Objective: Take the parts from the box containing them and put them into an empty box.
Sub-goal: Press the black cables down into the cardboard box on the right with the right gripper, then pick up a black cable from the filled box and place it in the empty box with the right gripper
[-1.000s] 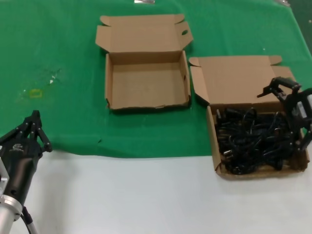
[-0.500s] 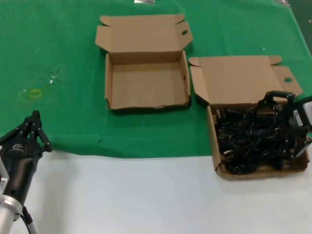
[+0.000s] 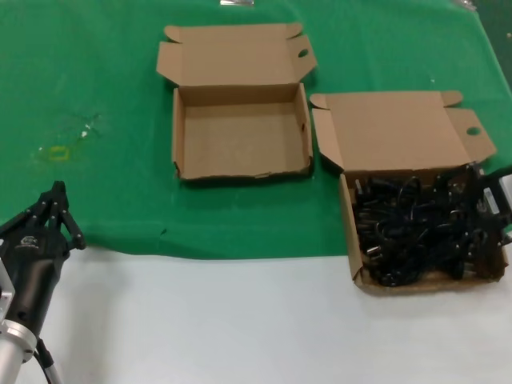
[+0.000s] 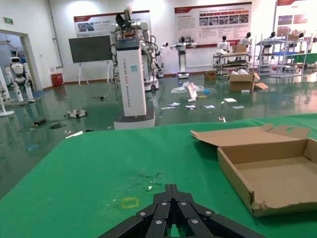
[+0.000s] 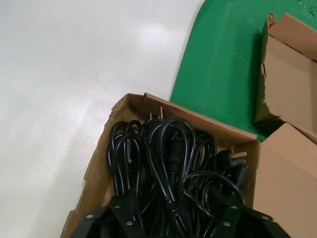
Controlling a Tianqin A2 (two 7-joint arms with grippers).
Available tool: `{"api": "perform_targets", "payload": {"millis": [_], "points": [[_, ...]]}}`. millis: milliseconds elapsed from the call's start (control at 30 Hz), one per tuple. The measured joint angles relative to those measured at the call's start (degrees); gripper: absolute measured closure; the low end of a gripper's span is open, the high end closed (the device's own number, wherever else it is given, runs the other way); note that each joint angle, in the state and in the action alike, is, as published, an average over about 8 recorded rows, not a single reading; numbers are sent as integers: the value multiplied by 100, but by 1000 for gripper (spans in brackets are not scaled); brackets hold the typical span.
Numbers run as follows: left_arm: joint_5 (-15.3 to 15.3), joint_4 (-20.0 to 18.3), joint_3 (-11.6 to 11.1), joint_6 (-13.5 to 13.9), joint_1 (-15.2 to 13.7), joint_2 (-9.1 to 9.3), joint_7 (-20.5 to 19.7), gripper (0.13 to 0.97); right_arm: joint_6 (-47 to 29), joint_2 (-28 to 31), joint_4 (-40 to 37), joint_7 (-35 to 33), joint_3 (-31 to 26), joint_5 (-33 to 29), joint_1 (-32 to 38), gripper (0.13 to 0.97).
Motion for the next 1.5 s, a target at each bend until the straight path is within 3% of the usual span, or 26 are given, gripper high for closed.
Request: {"api": "perform_targets", "payload": {"millis": [67, 333, 633, 1033, 1500], "points": [[0, 0, 0, 0, 0, 0, -1, 953, 1, -2, -23, -14, 0, -11, -3, 436], [1, 0, 0, 0, 0, 0, -1, 953, 62, -39, -176, -114, 10, -45, -13, 656], [2, 0, 0, 0, 0, 0, 0, 953, 124, -54, -248, -165, 66, -14, -24, 815], [1, 0, 0, 0, 0, 0, 0, 953, -7, 76, -19, 100, 173, 35, 132, 881], [1, 0, 0, 0, 0, 0, 1, 953, -231, -52, -39, 824, 326, 184, 647, 882]]}}
